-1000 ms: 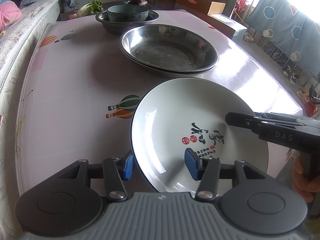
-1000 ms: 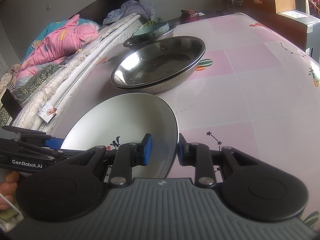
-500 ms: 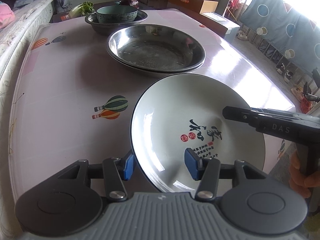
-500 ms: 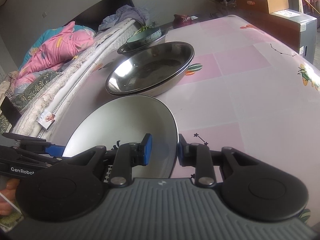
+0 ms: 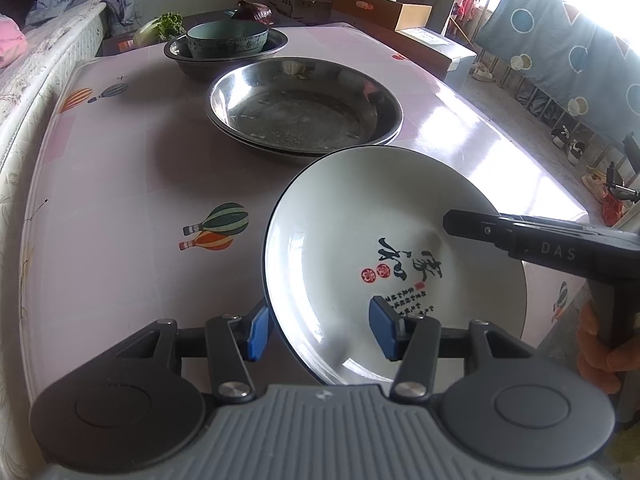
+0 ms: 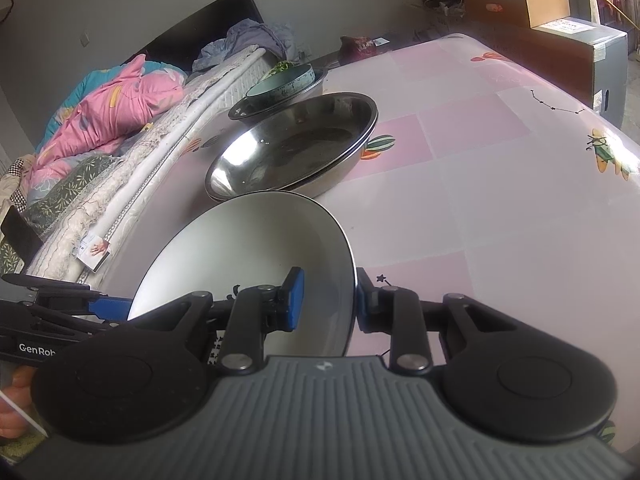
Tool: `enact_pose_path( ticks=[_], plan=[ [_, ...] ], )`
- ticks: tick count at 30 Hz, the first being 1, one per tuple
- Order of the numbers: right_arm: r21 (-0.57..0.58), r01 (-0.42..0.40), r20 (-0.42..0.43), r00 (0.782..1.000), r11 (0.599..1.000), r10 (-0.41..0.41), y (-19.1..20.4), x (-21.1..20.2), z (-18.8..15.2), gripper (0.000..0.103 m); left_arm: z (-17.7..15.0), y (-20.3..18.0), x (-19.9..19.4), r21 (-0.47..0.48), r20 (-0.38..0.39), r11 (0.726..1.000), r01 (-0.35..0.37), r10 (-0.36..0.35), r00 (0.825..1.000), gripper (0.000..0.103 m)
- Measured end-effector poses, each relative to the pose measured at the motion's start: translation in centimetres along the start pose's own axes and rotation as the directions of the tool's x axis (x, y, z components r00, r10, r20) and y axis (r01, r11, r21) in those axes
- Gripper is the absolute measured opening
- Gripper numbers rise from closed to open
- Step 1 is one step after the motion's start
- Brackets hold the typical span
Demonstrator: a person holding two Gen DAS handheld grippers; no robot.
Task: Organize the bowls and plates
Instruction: 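Carry the white plate with both tools beside the stacked steel plates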
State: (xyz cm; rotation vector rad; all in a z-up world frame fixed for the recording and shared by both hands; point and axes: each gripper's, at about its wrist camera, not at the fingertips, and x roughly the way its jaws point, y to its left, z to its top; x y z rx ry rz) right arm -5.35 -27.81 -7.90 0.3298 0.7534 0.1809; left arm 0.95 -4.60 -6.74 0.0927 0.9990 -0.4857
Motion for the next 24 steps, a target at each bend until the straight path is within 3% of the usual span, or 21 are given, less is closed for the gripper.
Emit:
enact_pose_path(
  ticks=[8, 13, 24],
  plan=[
    [0.004, 0.008, 0.007, 1.000, 1.000, -0.008, -0.4, 0.3, 0.2, 0.026, -0.1, -0.3, 0.1, 0.018, 0.012, 1.000, -0.005, 0.005, 1.000, 0.051],
    [0.008, 0.010, 0.011, 1.000, 1.000, -0.010, -0.3, 0.5, 0.1, 0.026, -0.4, 0.0, 0.2, 0.034, 0.045, 0.999, -0.028, 0.027, 0.999, 0.043],
    [-0.039, 0.040, 0.021, 0.999, 0.998, -0.040, 0.0, 0.9, -0.1, 0.025, -0.9, -1.1, 0.3, 0.141, 0.090, 0.986, -0.094, 0.082, 0.993, 0.038]
  ],
)
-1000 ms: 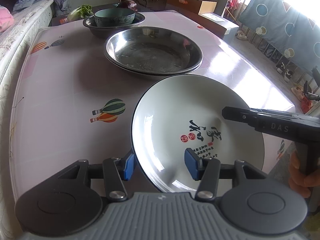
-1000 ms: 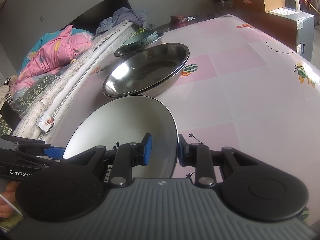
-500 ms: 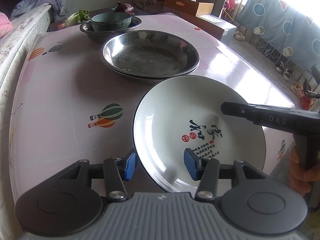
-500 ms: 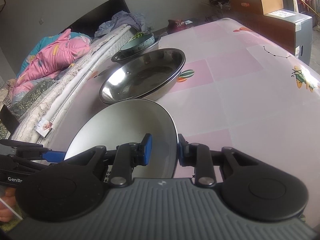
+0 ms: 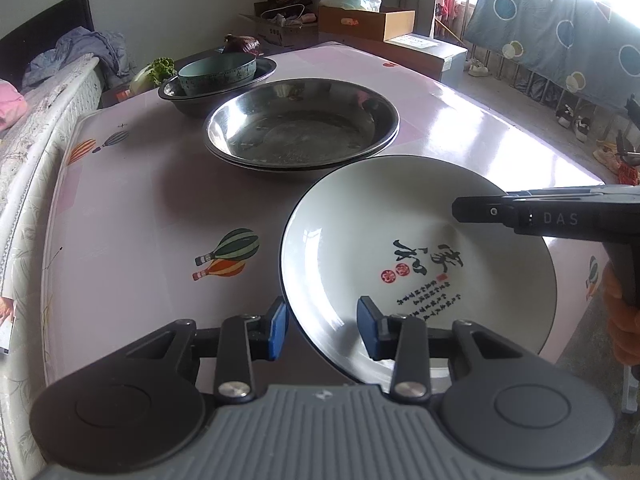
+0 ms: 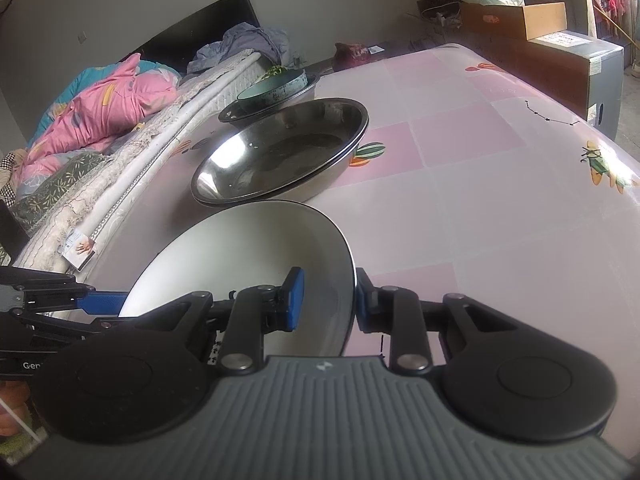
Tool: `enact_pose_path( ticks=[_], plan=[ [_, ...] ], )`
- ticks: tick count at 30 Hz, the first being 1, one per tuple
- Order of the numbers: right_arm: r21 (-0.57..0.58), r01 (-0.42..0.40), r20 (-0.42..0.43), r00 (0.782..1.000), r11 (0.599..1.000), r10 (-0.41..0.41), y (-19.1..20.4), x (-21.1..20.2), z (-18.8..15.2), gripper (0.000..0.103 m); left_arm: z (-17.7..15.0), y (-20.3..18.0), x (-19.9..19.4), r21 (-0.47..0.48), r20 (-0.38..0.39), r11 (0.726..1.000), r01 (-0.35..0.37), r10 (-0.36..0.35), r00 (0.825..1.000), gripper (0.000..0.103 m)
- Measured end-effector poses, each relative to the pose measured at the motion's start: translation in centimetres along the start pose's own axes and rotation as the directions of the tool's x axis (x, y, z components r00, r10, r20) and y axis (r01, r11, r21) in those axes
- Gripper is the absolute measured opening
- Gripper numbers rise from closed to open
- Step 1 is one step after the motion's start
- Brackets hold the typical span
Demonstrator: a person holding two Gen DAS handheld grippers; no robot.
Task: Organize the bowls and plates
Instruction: 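Carry the white plate with both tools beside the stacked steel plates, then hold the white calligraphy plate by its rim with both tools near the steel plates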
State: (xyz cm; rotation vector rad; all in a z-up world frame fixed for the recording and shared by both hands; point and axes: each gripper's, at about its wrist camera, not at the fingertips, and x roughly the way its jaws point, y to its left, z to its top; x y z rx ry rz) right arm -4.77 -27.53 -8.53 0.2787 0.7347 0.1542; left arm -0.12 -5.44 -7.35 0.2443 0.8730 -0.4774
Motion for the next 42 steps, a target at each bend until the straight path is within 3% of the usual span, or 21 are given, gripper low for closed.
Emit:
enact_pose_path(
  ticks=[11, 25, 42],
  plan=[
    [-0.073, 0.031, -0.005, 0.999, 0.997, -0.032, 0.2, -0.5, -0.4, 0.025, 0.2, -0.1, 0.3, 0.011, -0.041, 1.000, 0.017, -0.016, 0.999, 0.039],
    [-0.086, 0.023, -0.016, 1.000, 0.996, -0.024, 0.3, -2.0, -2.6, 0.027, 0.8, -0.1, 0.8, -0.001, -0.069, 1.000, 0.015, -0.015, 0.998, 0.043],
    [-0.103, 0.022, -0.001, 1.000, 0.994, -0.022, 0.5, -1.6, -2.3, 0.031, 0.1, -1.0, 0.0, -0.002, -0.077, 1.000, 0.017, -0.017, 0.997, 0.050]
  ],
)
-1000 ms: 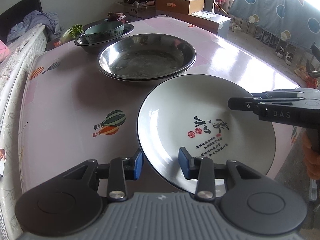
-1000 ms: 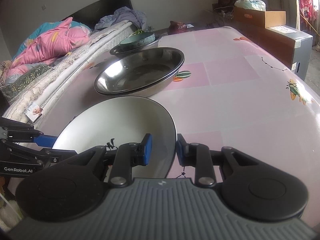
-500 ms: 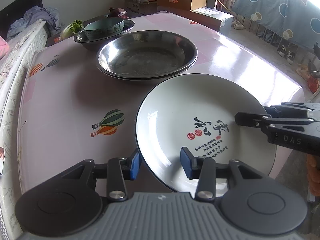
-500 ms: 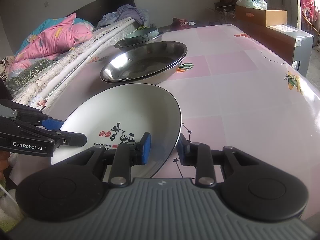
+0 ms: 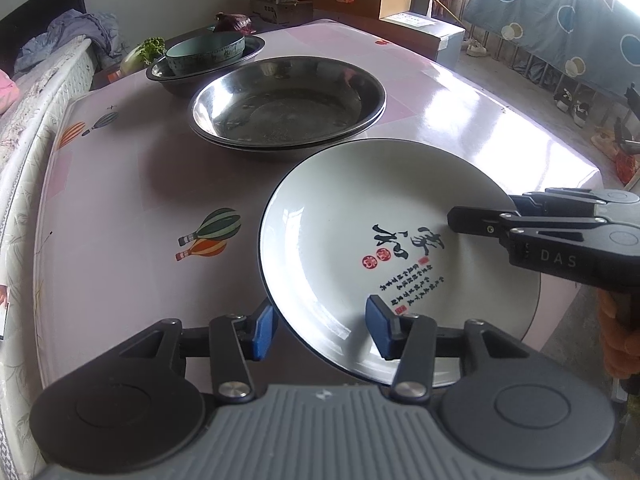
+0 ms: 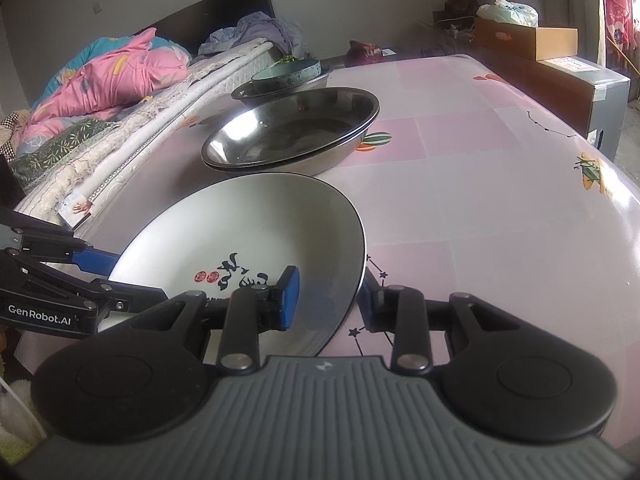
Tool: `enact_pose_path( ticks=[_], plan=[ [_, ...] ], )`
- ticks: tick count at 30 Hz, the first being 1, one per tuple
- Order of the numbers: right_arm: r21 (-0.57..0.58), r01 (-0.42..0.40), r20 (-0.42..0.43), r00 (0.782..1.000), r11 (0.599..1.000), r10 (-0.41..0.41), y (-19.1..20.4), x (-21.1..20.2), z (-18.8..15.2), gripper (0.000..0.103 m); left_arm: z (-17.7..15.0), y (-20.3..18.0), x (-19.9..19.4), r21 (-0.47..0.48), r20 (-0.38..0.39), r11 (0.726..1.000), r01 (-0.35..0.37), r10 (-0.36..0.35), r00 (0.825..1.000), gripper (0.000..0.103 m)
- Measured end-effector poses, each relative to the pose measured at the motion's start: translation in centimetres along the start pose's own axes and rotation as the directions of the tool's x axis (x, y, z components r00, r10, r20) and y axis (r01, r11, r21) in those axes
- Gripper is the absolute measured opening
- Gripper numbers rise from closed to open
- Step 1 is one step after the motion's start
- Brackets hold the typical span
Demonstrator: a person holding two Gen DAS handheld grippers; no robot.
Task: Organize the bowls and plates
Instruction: 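Hold the white calligraphy plate by its rim with both tools near the steel plates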
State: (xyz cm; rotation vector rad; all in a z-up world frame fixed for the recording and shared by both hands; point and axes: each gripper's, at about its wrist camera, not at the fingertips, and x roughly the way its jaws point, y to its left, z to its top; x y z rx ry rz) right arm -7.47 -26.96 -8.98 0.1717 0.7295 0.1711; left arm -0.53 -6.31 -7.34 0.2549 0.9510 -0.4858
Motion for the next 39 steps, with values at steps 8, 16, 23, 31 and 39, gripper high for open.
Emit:
enact_pose_path(
  ticks=[8, 16, 23, 31, 39],
  plan=[
    [0.003, -0.002, 0.005, 1.000, 1.000, 0.002, -0.1, 0.2, 0.1, 0.030, 0.1, 0.2, 0.3, -0.013, -0.001, 1.000, 0.025, -0.025, 1.000, 0.056],
    [0.014, -0.013, 0.015, 1.000, 1.000, 0.012, -0.2, 0.1, -0.3, 0.031, 0.4, 0.5, 0.8, -0.044, -0.007, 0.998, 0.053, -0.054, 0.999, 0.061],
    [-0.005, -0.007, 0.026, 1.000, 1.000, 0.007, 0.3, 0.1, -0.6, 0.039, 0.5, 0.8, 1.0, -0.063, -0.006, 0.996, 0.069, -0.069, 0.998, 0.061],
    [0.004, -0.015, 0.031, 0.999, 1.000, 0.015, 0.3, -0.1, -0.6, 0.039, 0.5, 0.7, 0.9, -0.064, -0.005, 0.995, 0.071, -0.071, 0.997, 0.062],
    [-0.024, 0.004, 0.041, 0.999, 1.000, -0.003, 0.9, 0.2, -0.8, 0.043, 0.6, 0.6, 1.0, -0.064, 0.006, 0.996, 0.062, -0.062, 0.998, 0.065]
  ],
)
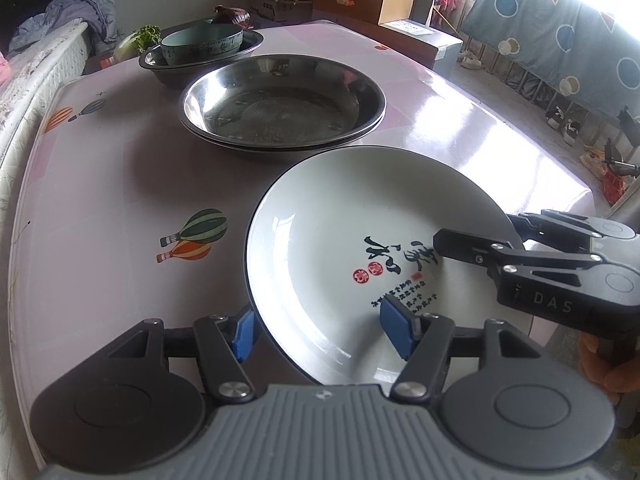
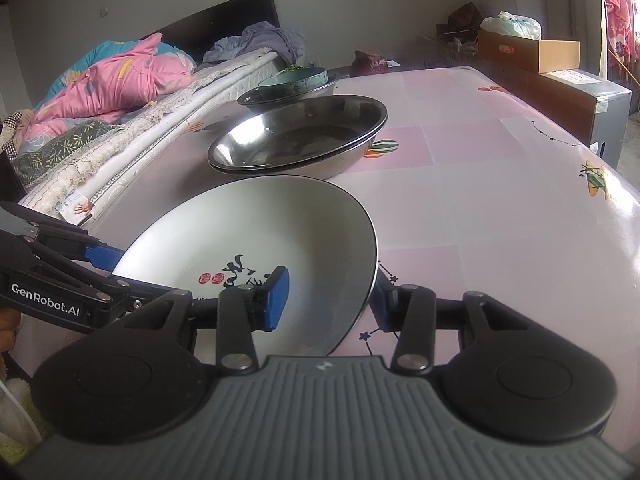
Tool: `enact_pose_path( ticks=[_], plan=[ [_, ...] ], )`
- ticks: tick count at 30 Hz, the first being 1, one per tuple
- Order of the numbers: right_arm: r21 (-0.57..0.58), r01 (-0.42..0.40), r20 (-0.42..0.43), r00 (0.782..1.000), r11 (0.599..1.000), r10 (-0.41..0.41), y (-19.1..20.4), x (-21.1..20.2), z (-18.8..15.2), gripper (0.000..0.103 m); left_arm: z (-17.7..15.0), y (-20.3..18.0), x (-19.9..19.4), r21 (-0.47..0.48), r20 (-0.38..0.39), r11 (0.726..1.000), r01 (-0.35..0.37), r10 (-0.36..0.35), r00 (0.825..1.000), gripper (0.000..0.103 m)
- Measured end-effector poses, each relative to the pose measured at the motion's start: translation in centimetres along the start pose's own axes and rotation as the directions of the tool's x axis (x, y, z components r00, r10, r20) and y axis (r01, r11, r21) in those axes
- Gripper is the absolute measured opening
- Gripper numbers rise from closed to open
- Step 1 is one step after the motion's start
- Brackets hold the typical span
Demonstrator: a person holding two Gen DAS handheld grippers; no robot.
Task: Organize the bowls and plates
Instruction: 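Hold the white calligraphy plate by its rim with both tools near the steel plates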
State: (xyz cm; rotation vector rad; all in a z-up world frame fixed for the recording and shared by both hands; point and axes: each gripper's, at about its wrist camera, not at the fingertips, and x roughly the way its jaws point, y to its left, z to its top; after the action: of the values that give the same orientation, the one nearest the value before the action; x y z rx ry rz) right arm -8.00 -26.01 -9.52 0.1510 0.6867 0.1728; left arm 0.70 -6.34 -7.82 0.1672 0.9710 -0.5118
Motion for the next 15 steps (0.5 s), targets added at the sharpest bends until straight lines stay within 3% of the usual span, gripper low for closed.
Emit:
enact_pose_path(
  ticks=[15],
  plan=[
    [-0.007, 0.012, -0.008, 1.000, 1.000, -0.012, 0.36, 0.09, 0.35, 0.044, 0.12, 0.02, -0.10, -0.010, -0.001, 1.000, -0.013, 0.013, 1.000, 0.064]
  ],
)
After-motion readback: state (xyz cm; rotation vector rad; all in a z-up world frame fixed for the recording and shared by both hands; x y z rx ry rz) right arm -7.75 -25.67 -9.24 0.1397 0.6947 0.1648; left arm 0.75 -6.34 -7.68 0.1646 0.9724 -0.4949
